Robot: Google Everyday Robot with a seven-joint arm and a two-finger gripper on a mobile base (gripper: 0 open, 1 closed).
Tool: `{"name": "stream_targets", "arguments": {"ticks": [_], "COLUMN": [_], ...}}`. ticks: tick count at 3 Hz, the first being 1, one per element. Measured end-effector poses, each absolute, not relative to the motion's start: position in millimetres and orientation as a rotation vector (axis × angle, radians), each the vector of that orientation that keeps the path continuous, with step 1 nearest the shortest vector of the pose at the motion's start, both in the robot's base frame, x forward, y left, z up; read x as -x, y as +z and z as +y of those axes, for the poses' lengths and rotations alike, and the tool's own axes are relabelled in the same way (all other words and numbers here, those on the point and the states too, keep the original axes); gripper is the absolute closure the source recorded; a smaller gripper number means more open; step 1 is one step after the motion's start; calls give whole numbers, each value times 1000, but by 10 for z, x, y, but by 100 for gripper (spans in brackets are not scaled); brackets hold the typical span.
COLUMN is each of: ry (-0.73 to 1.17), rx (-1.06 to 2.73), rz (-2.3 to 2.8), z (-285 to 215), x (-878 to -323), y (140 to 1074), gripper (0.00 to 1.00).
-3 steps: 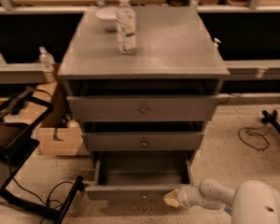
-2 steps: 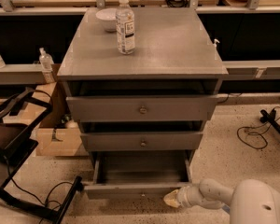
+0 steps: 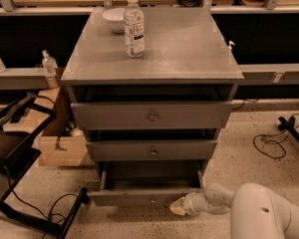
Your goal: Close bottom drawer
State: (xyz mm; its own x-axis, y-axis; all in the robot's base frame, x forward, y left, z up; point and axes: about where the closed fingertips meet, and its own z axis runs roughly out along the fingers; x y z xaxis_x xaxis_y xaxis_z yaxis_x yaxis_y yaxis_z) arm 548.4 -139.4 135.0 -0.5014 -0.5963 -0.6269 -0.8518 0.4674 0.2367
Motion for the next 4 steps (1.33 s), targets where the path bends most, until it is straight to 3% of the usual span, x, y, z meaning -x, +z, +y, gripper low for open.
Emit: {"name": "stream_targets", "arguments": {"ticks": [1,4], "ry": [729,716], "rx": [1242,1273], "rz": [2275,2296], "z": [-1233,-1113], "x": [-5787,-6014], "y": [1278,1227], "gripper": [100,100]}}
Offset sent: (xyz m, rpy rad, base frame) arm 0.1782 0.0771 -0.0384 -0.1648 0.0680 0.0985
